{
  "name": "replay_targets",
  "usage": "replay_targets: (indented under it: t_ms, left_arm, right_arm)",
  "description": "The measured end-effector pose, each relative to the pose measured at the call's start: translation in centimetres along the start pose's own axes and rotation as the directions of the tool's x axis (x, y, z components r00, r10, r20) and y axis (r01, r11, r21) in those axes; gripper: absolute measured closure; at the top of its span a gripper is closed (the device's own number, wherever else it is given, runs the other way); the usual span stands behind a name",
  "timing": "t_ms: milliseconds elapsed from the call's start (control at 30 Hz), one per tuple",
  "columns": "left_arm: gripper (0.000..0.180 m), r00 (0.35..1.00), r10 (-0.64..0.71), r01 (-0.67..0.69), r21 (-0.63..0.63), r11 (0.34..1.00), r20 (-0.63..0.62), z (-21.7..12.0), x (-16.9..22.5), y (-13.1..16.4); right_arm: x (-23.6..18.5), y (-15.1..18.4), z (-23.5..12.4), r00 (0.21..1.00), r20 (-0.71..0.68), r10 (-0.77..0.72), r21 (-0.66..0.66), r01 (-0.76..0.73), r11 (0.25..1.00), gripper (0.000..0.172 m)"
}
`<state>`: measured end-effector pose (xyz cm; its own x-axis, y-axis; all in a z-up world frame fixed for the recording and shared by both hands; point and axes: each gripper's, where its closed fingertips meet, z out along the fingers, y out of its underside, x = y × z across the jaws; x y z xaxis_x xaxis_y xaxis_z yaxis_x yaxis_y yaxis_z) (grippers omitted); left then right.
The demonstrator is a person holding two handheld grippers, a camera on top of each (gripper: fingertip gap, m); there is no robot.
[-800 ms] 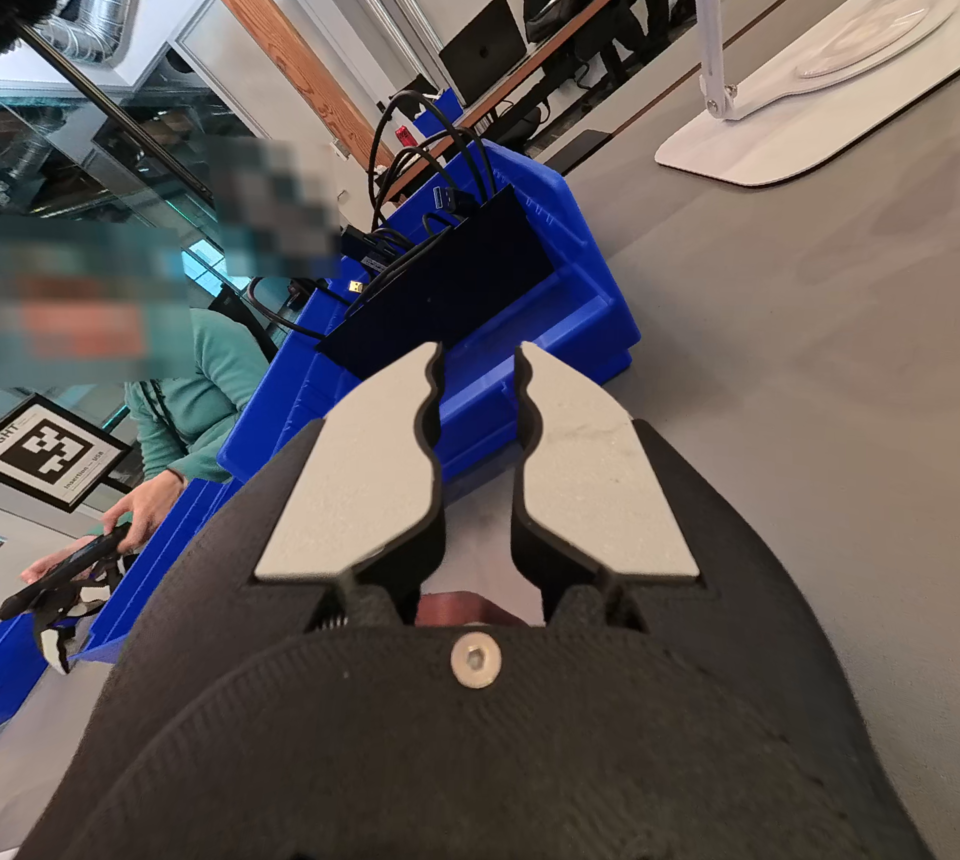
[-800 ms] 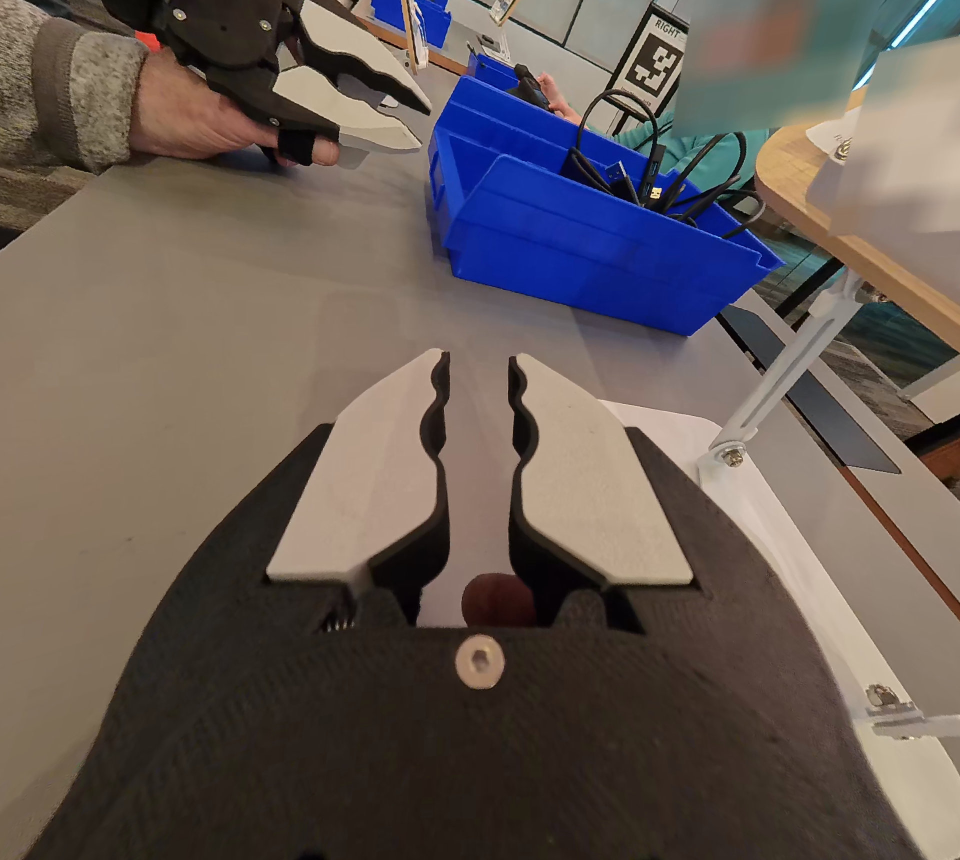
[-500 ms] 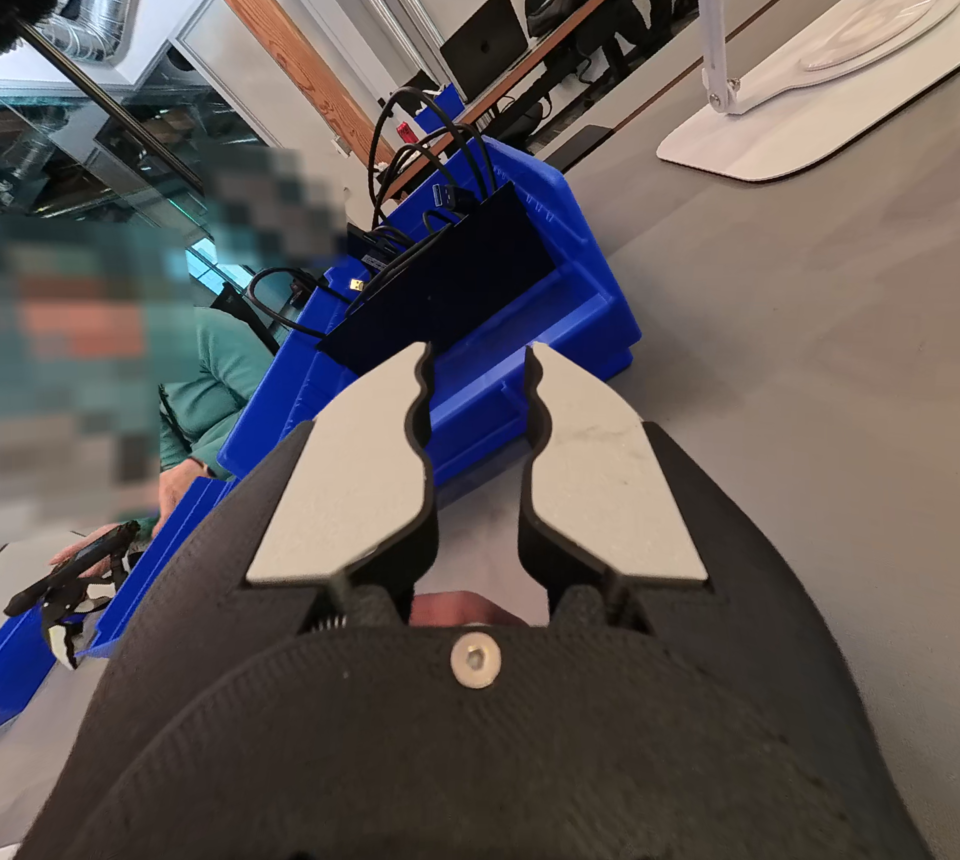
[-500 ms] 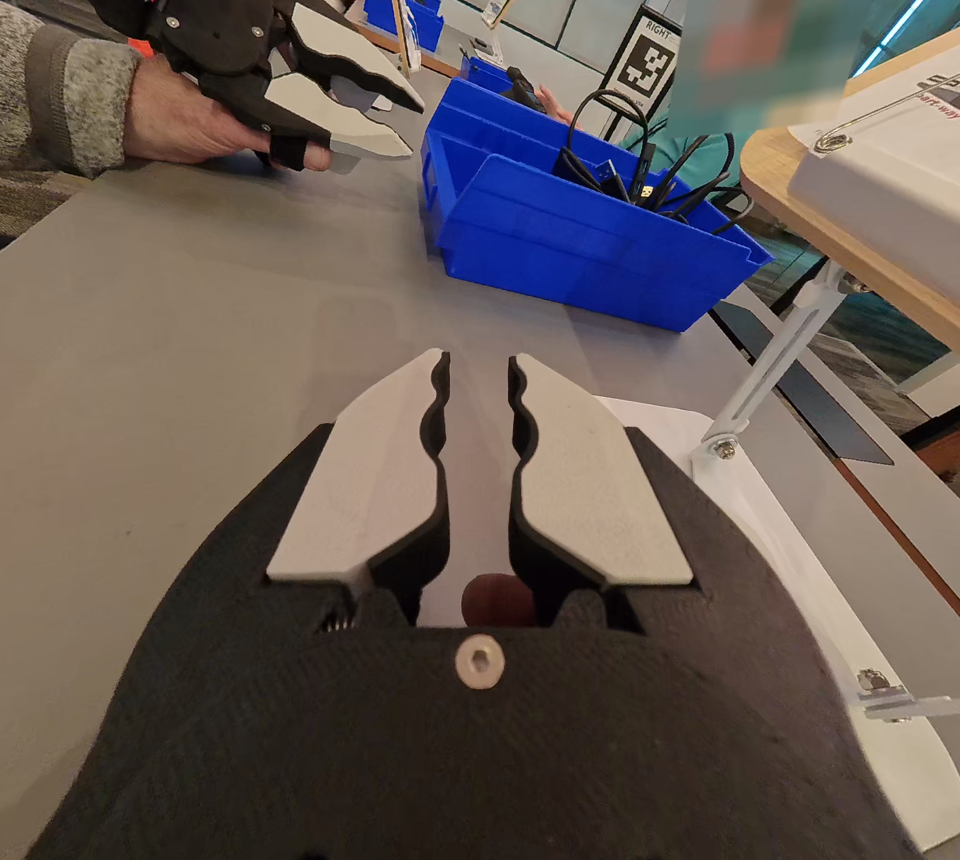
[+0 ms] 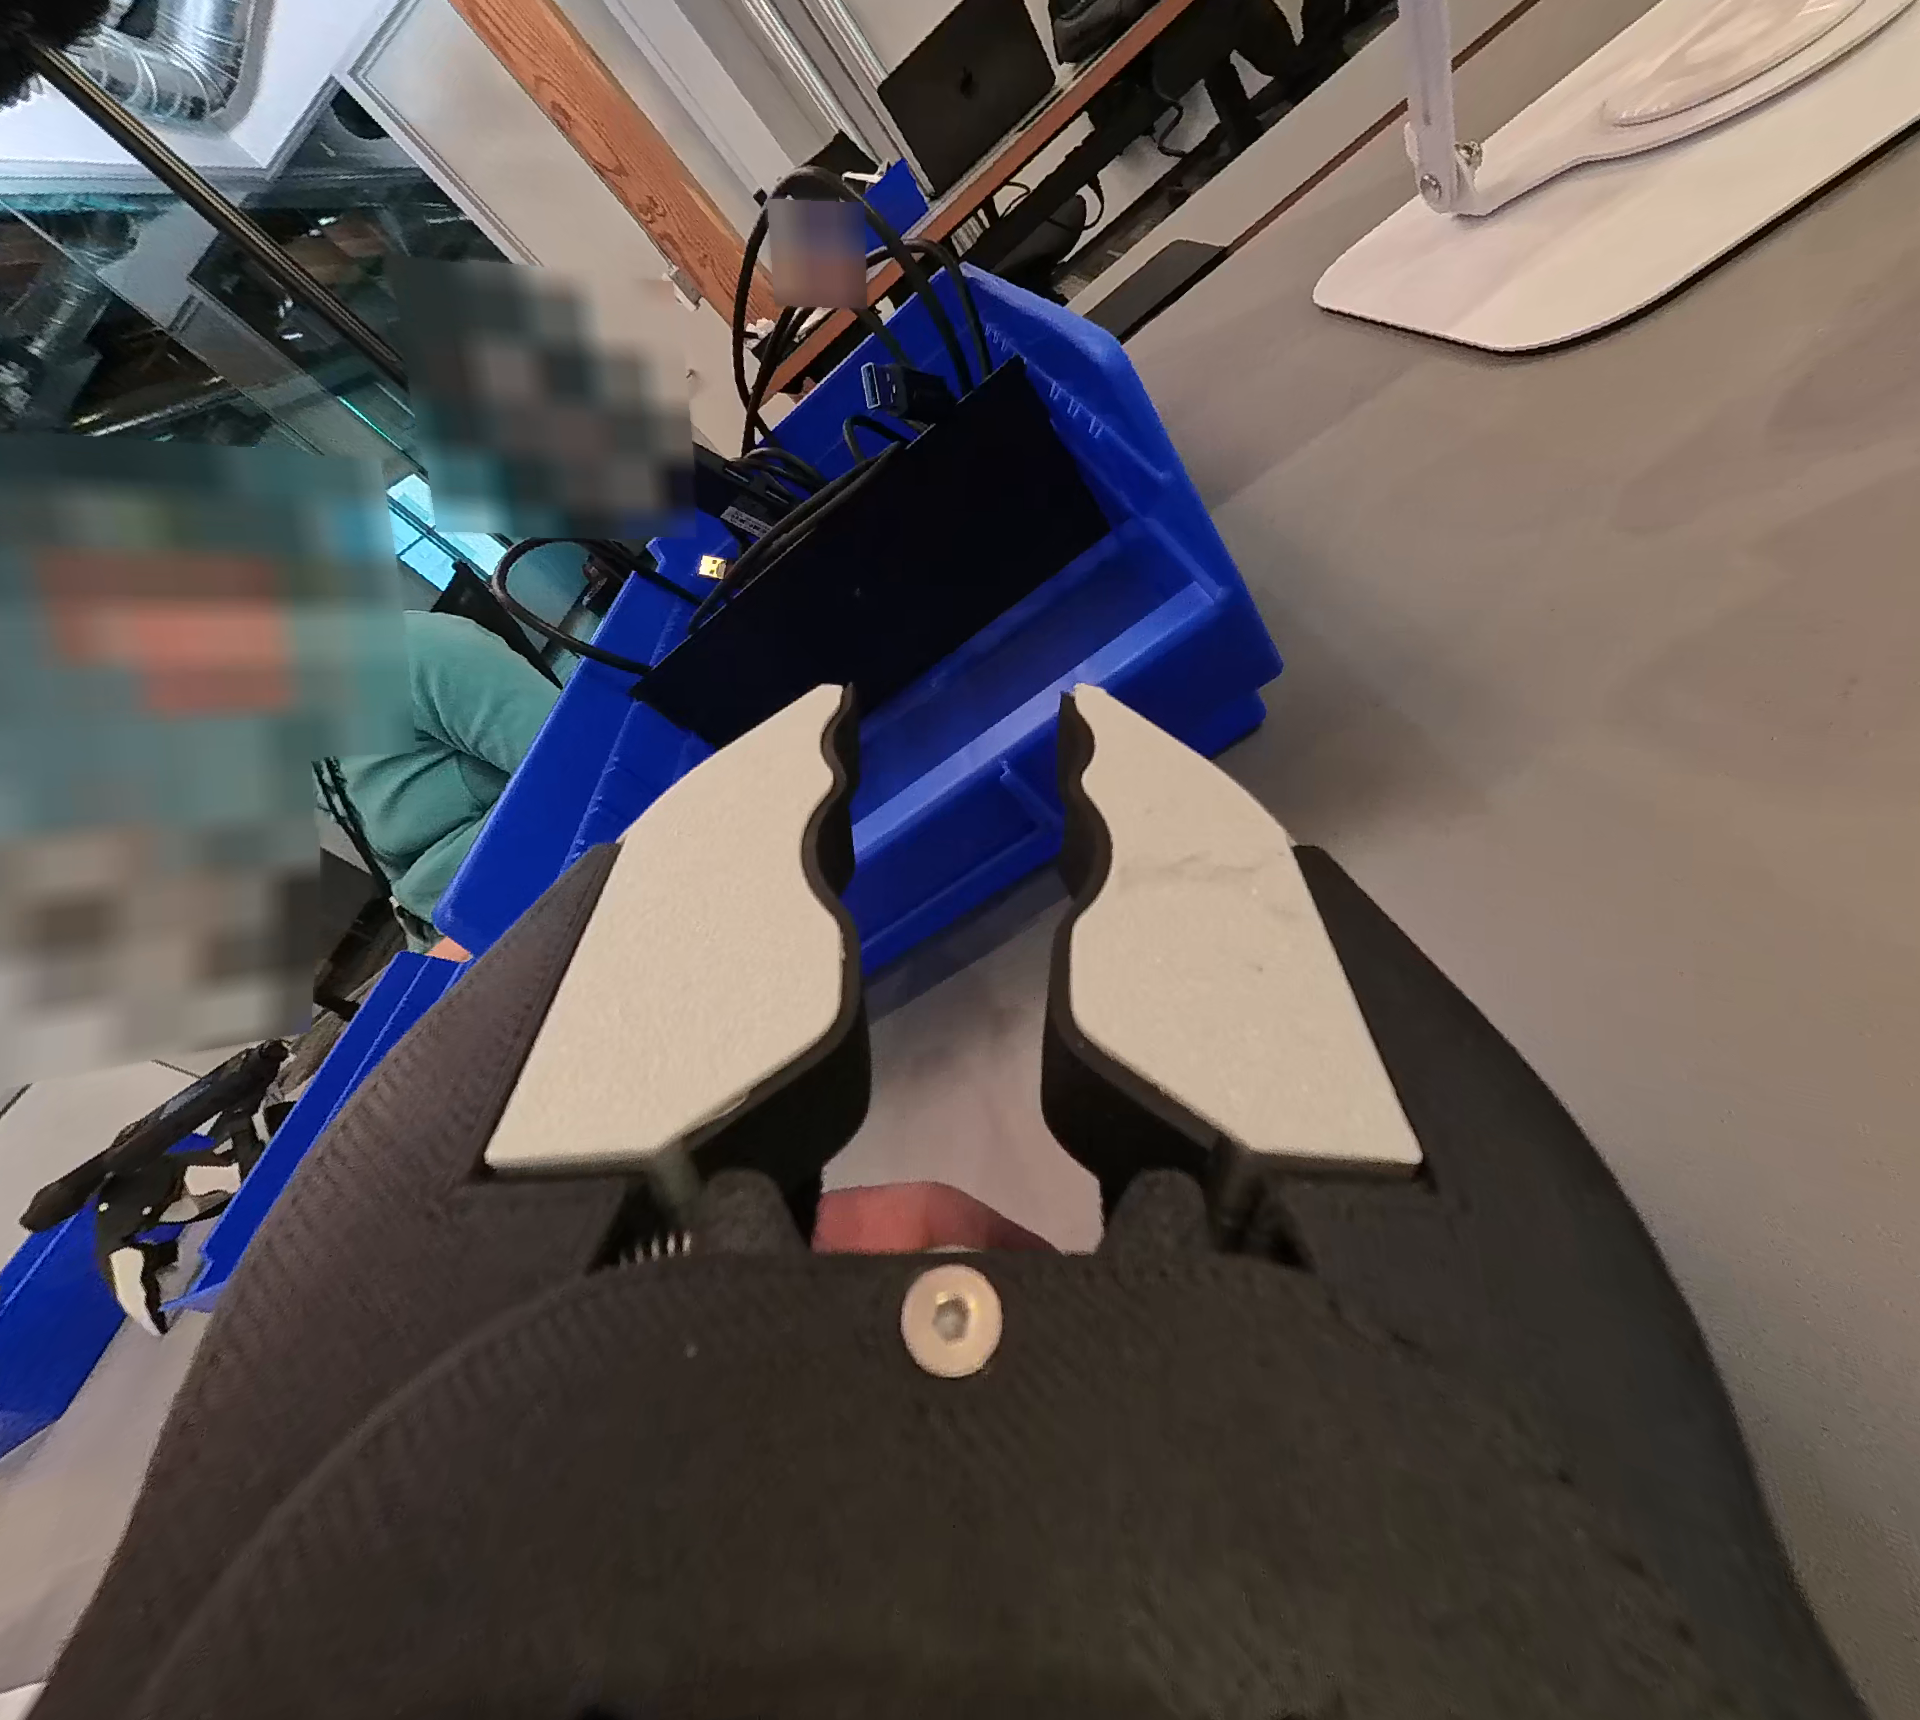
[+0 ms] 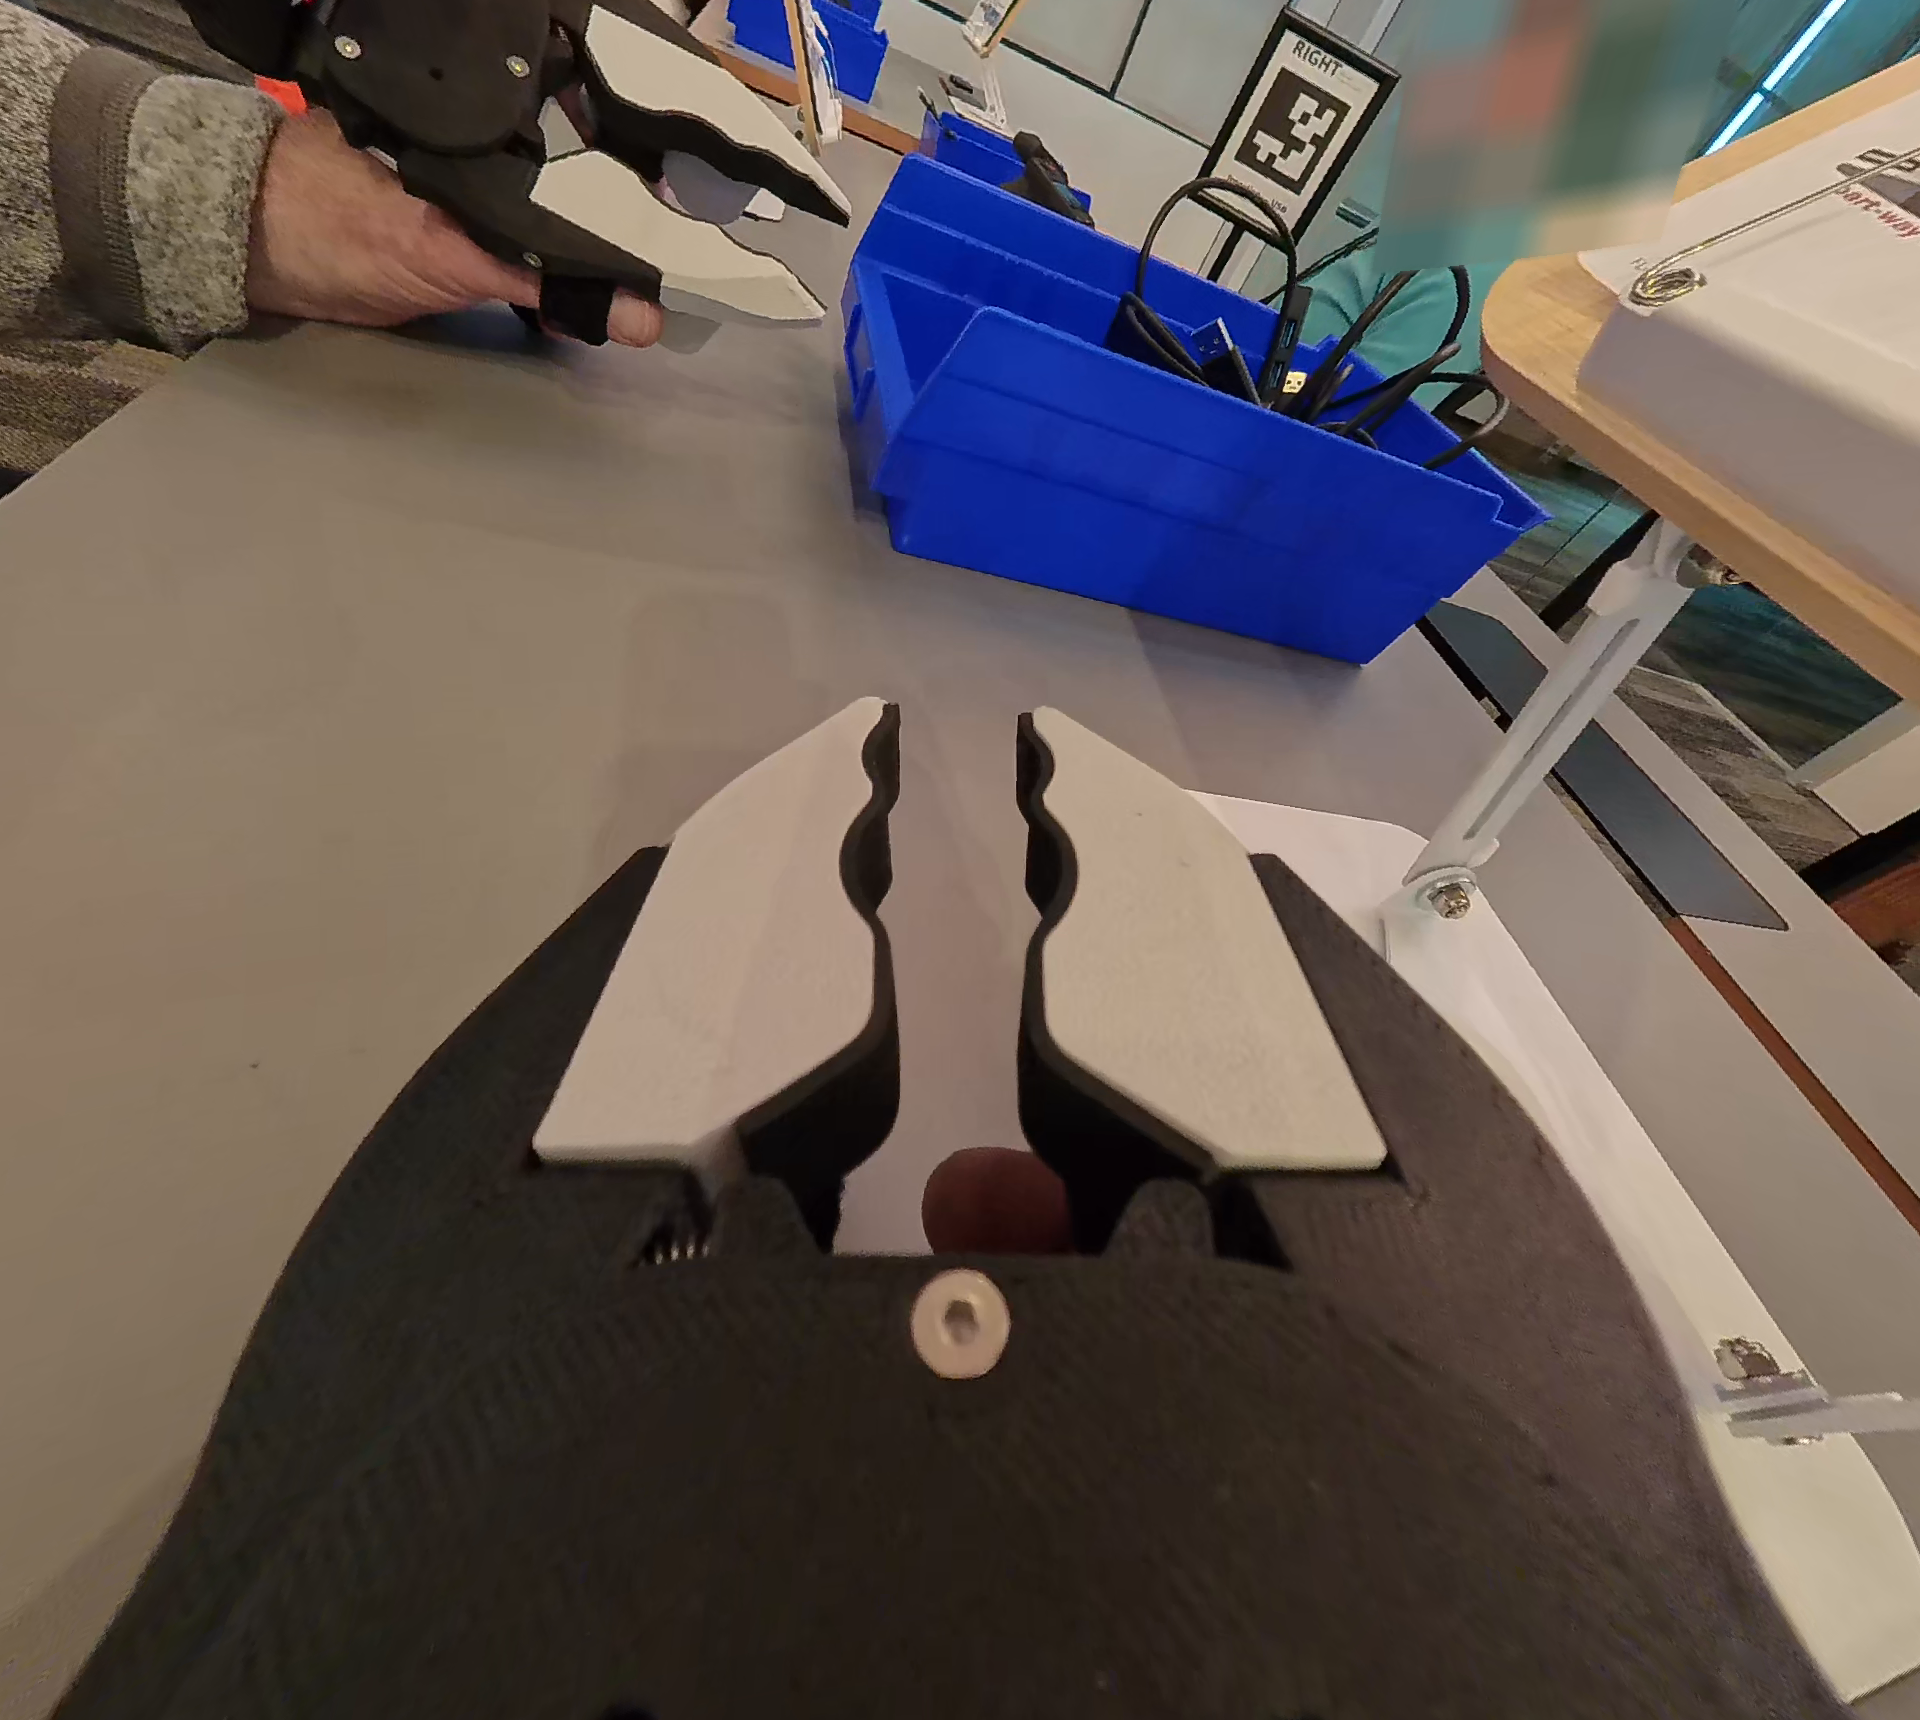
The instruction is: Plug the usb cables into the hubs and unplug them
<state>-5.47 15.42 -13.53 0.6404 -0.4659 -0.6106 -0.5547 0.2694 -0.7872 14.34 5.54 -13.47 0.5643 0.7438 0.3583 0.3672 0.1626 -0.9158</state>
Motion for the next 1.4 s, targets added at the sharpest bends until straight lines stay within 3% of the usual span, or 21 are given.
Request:
replay_targets:
  t_ms: [1133, 1400]
  left_arm:
    - [0.14, 1.0, 0.029, -0.029, -0.015, 0.999, -0.012, 0.25, 0.45, 0.14]
    - [0.131, 1.0, 0.006, -0.006, -0.002, 1.0, 0.0, 0.19, 0.08, 0.0]
  right_arm:
    - [0.01, 0.02, 0.03, 1.0, 0.0, 0.005, -0.004, -0.005, 1.0, 0.15]
    - [-0.03, 0.08, 0.1, 1.0, 0.001, 0.001, -0.009, -0.001, 1.0, 0.15]
